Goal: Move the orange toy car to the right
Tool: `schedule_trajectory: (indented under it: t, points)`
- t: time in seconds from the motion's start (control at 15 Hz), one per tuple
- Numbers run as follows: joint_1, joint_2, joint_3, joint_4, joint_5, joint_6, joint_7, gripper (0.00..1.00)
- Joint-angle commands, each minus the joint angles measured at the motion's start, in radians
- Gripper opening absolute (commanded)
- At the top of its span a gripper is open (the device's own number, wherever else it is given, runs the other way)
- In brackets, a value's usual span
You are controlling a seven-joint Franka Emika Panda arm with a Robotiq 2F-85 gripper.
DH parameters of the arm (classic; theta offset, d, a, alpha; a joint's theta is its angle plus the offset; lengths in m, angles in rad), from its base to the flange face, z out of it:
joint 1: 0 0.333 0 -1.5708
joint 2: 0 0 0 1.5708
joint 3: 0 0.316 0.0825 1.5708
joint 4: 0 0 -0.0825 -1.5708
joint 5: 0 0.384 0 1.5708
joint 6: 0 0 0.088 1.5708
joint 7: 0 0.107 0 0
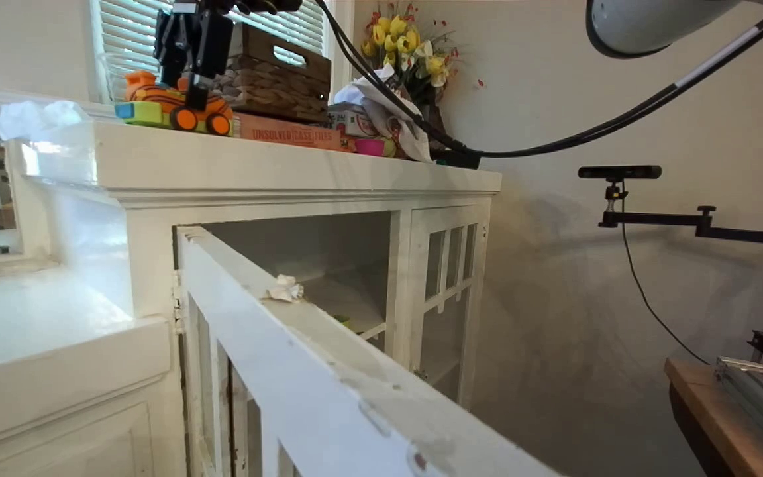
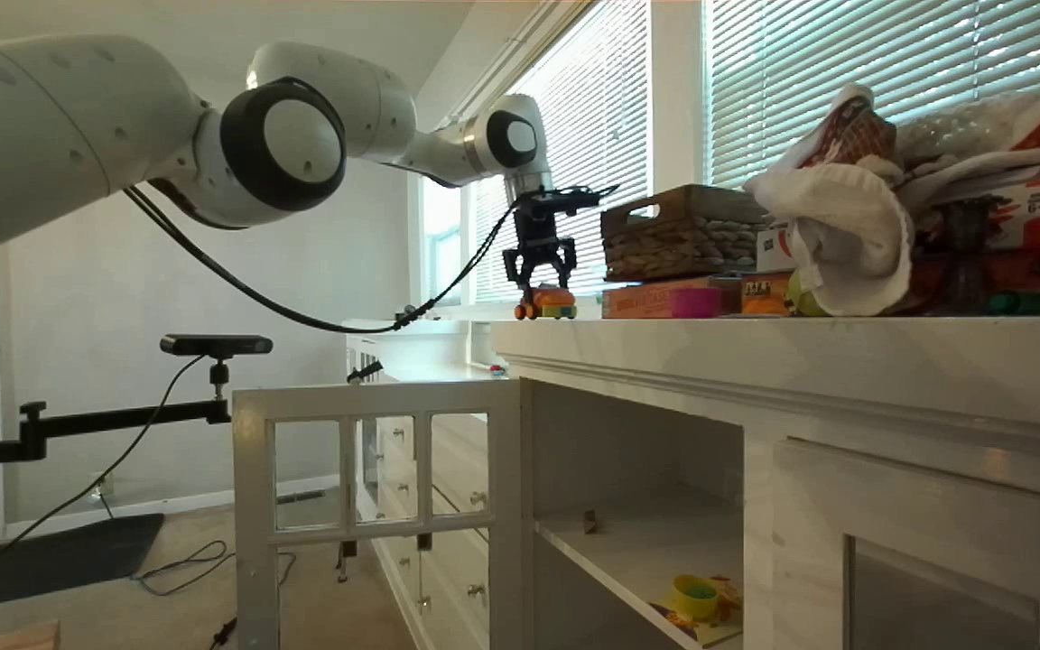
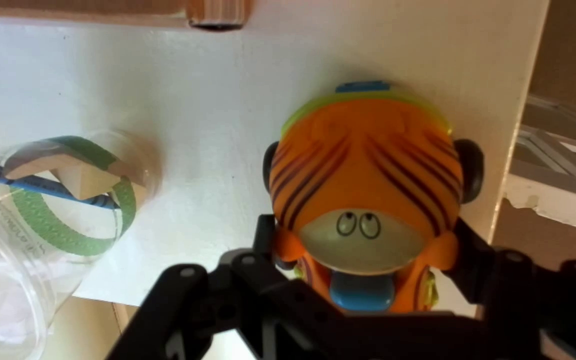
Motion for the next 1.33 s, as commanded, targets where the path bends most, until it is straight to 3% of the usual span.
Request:
schedule_trajectory:
  t: [0.0,1.27]
  points:
    - [-0.002,0.011,-0.006,0.028,-0.007,-0.019,-0.006,0.55]
    - [-0.025,-0.011,-0.001,0.008,-0.002,-0.043,-0.009,0.55]
